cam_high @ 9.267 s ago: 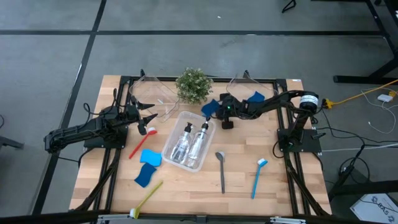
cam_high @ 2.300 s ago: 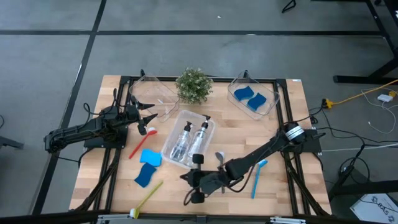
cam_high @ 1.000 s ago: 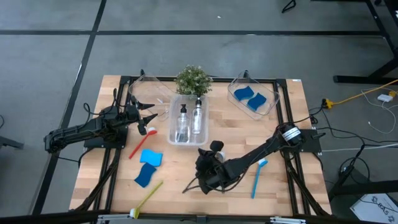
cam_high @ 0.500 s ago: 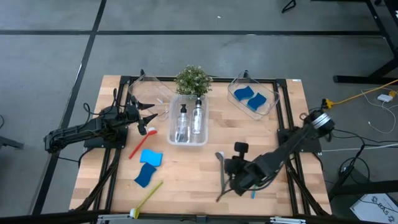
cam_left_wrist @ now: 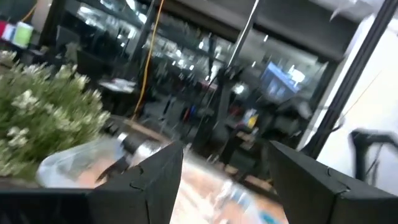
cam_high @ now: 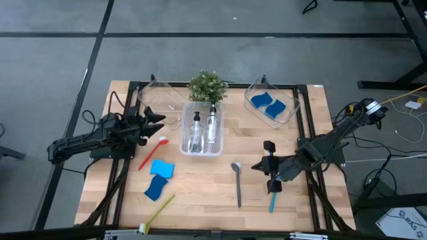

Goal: Pick & Place Kitchen Sink Supplies
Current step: Put the blue sponge into the right transparent bin

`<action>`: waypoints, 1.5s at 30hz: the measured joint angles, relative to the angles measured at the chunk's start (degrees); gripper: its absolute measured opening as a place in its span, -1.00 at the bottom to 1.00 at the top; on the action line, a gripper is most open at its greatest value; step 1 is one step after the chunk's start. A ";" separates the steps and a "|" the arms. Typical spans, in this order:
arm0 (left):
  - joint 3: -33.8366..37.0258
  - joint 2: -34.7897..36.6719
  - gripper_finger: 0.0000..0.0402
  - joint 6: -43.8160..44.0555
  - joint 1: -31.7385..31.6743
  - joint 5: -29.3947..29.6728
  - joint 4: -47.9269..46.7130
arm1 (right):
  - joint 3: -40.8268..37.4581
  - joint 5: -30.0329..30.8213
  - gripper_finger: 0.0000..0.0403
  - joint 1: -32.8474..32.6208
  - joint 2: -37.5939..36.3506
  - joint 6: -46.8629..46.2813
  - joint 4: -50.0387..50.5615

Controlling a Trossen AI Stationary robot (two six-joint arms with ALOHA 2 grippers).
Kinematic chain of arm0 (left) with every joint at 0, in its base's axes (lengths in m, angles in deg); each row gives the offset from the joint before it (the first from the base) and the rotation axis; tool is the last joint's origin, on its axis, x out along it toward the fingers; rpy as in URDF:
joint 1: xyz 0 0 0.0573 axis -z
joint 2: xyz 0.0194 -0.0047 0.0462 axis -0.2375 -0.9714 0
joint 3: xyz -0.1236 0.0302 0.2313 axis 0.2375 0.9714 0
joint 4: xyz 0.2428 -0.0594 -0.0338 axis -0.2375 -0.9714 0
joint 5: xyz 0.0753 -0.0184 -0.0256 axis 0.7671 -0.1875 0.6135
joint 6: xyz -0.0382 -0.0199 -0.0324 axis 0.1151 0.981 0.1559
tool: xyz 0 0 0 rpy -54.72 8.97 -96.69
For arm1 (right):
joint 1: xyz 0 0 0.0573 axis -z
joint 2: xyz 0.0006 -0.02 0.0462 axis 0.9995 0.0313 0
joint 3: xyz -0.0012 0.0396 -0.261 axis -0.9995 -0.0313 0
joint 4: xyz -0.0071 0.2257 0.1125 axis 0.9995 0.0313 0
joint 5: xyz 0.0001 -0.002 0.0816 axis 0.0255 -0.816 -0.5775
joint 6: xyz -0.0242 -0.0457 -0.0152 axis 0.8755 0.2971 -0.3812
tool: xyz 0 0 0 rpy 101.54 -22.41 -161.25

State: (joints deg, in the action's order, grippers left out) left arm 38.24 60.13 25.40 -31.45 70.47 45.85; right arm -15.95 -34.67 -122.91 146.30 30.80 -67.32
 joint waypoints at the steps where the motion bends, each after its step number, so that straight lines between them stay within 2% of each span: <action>1: 0.00 -0.02 0.12 1.19 0.00 0.02 1.20 | -0.87 -0.03 -0.96 0.43 -0.74 1.25 -1.64; 5: 0.00 0.00 0.12 9.18 0.00 -0.75 5.96 | -2.52 -0.11 -0.96 1.82 -1.54 5.15 -4.51; 7: 0.00 -0.03 0.12 10.15 0.00 -2.49 7.49 | -2.54 -0.12 -0.96 2.45 -1.20 6.64 -4.54; 10: -0.78 -1.03 0.12 10.60 0.56 -5.50 6.49 | -2.54 -0.26 -0.96 3.50 -0.76 8.29 -4.49; 13: -4.41 -3.89 0.12 11.27 2.48 -6.49 2.96 | -2.54 -0.24 -0.96 4.68 -0.80 8.42 -4.11; 18: -19.00 -13.14 0.12 9.25 7.66 -7.30 -10.17 | -2.54 -0.33 -0.96 7.43 -2.78 10.43 3.02; 22: -33.89 -24.71 0.12 10.18 15.44 -7.68 -22.76 | -0.57 -0.47 -0.96 12.12 -7.21 6.60 5.81; 25: -44.23 -33.10 0.12 9.80 22.01 -9.10 -32.51 | 1.94 -4.29 -0.96 15.09 -10.25 3.61 6.23; 27: -50.23 -38.03 0.12 7.37 25.95 -9.85 -39.01 | 3.55 -6.68 -0.96 16.38 -11.57 3.07 6.19; 30: -56.28 -43.61 0.12 -1.46 30.21 -8.37 -47.04 | 5.52 -7.47 -0.96 17.04 -11.93 3.58 5.75; 36: -59.45 -50.51 0.12 -10.22 34.39 -6.92 -54.02 | 6.18 -7.63 -0.96 17.03 -10.02 6.82 5.07; 39: -59.43 -53.67 0.12 -9.74 36.92 -5.32 -59.10 | 6.18 -7.62 -0.96 17.03 -8.27 5.16 5.42; 45: -57.92 -61.32 0.12 -5.66 41.87 3.58 -67.20 | 6.18 -7.62 -0.96 17.03 -3.60 4.88 7.20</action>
State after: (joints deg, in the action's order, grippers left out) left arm -19.67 -1.18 19.74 10.42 74.06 -21.35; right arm -9.76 -42.29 -105.88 142.70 35.68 -60.13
